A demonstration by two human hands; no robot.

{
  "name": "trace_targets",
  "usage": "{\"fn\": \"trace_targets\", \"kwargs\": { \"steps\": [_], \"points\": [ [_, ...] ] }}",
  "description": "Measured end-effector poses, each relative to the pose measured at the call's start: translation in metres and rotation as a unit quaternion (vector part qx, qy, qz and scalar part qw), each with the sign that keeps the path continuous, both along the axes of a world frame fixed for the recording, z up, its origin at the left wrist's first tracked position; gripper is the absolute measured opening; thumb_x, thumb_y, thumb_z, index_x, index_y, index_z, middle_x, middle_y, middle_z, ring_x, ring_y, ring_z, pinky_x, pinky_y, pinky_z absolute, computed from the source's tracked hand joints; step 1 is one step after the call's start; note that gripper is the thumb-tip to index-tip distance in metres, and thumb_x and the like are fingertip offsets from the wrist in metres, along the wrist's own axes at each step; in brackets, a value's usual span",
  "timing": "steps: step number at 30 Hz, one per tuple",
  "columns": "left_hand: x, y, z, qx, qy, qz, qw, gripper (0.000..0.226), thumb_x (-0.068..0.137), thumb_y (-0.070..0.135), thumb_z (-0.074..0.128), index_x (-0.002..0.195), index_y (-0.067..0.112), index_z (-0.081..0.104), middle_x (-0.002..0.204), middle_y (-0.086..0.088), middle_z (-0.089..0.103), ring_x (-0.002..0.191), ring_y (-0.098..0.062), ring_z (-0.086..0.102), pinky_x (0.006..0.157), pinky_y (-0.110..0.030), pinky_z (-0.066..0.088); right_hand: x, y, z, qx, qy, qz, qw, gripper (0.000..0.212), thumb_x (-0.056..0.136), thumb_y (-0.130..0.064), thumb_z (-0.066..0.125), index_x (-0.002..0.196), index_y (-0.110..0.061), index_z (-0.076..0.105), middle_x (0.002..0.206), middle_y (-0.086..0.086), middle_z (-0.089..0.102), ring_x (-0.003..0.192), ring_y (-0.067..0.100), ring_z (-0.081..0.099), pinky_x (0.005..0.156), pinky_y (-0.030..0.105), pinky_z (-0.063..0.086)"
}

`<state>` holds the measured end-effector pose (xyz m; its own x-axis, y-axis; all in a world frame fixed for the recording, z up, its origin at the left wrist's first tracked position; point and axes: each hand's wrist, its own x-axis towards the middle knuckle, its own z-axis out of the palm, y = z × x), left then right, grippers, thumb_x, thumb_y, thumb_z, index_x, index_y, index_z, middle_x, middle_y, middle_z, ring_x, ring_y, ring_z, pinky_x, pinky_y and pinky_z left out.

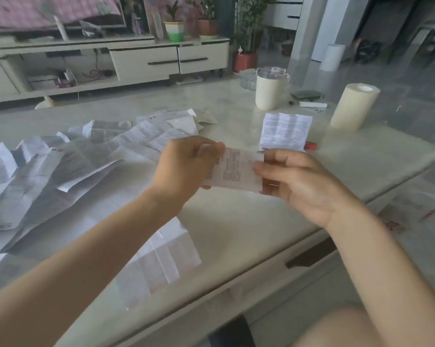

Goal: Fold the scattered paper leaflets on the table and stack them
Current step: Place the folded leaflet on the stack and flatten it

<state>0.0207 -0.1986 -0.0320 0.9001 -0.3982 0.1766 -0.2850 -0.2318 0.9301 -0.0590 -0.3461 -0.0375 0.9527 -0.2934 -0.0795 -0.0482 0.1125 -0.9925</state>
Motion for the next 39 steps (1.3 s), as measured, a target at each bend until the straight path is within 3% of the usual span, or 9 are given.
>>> {"fn": "trace_targets", "kwargs": {
  "steps": [7,14,18,21,25,29,33,36,39],
  "points": [
    [0.029,-0.078,0.016,0.039,0.049,-0.058,0.996,0.021,0.089,0.023,0.062,0.072,0.012,0.057,0.065,0.002,0.060,0.046,-0.004,0.056,0.045,-0.014,0.047,0.011,-0.044,0.002,-0.058,-0.036,-0.273,0.960,0.018,0.080,-0.003,0.067,0.071,-0.018,0.062,0.065,-0.001,0.060,0.051,0.009,0.051,0.054,0.024,0.043],
    [0.032,-0.093,-0.031,0.220,0.039,-0.034,0.974,0.048,0.082,0.028,0.069,0.053,0.015,0.032,0.056,0.000,0.033,0.051,-0.016,0.029,0.041,-0.022,0.022,0.015,-0.062,-0.033,-0.296,0.126,-0.252,0.913,0.010,0.074,-0.004,0.059,0.071,0.005,0.061,0.076,0.026,0.066,0.058,0.021,0.058,0.059,0.032,0.050],
    [0.025,-0.091,-0.050,0.308,-0.027,-0.044,0.950,0.028,0.081,0.039,0.068,0.087,0.015,0.053,0.090,-0.002,0.054,0.080,-0.020,0.048,0.064,-0.025,0.039,0.009,-0.058,-0.045,-0.329,0.187,-0.192,0.906,0.016,0.078,-0.002,0.057,0.062,-0.001,0.060,0.059,0.014,0.063,0.053,0.027,0.065,0.061,0.037,0.059],
    [0.022,-0.089,-0.051,0.345,-0.061,-0.076,0.934,0.056,0.080,0.044,0.067,0.124,0.015,0.048,0.122,-0.008,0.046,0.109,-0.024,0.047,0.086,-0.031,0.039,0.010,-0.059,-0.048,-0.347,0.201,-0.186,0.897,0.011,0.079,-0.011,0.062,0.081,-0.001,0.063,0.080,0.014,0.068,0.071,0.034,0.068,0.072,0.044,0.058],
    [0.025,-0.091,-0.046,0.417,-0.087,-0.117,0.897,0.063,0.080,0.051,0.064,0.131,0.018,0.046,0.128,-0.010,0.033,0.121,-0.027,0.032,0.093,-0.030,0.033,0.012,-0.049,-0.045,-0.456,0.260,-0.154,0.837,0.040,0.086,-0.032,0.061,0.116,-0.007,0.049,0.115,0.011,0.051,0.099,0.033,0.058,0.075,0.030,0.041],
    [0.031,-0.093,-0.040,0.419,-0.067,-0.124,0.897,0.070,0.072,0.050,0.072,0.126,0.015,0.044,0.124,-0.007,0.035,0.117,-0.024,0.034,0.084,-0.027,0.031,0.012,-0.042,-0.045,-0.507,0.267,-0.139,0.808,0.040,0.092,-0.028,0.054,0.122,-0.005,0.041,0.124,0.014,0.037,0.102,0.038,0.056,0.078,0.035,0.041],
    [0.030,-0.094,-0.038,0.333,-0.059,-0.160,0.928,0.050,0.075,0.029,0.076,0.112,0.015,0.044,0.106,-0.001,0.046,0.088,-0.016,0.043,0.055,-0.019,0.033,0.008,-0.052,-0.047,-0.451,0.218,-0.127,0.856,0.044,0.087,-0.028,0.061,0.122,-0.008,0.044,0.119,0.012,0.047,0.089,0.037,0.062,0.077,0.042,0.055],
    [0.025,-0.090,-0.040,0.300,-0.077,-0.185,0.933,0.043,0.081,0.021,0.071,0.118,0.017,0.049,0.102,0.002,0.047,0.087,-0.015,0.044,0.052,-0.017,0.032,0.002,-0.059,-0.046,-0.406,0.166,-0.094,0.894,0.040,0.085,-0.023,0.064,0.122,-0.017,0.048,0.108,0.006,0.055,0.070,0.025,0.062,0.056,0.026,0.051],
    [0.024,-0.082,-0.039,0.274,-0.102,-0.184,0.938,0.027,0.083,0.020,0.068,0.107,0.018,0.056,0.092,0.004,0.051,0.081,-0.014,0.046,0.052,-0.013,0.034,-0.001,-0.062,-0.045,-0.458,0.113,-0.102,0.876,0.039,0.085,-0.021,0.065,0.122,-0.018,0.053,0.103,0.001,0.049,0.086,0.020,0.057,0.067,0.018,0.038]
  ]
}}
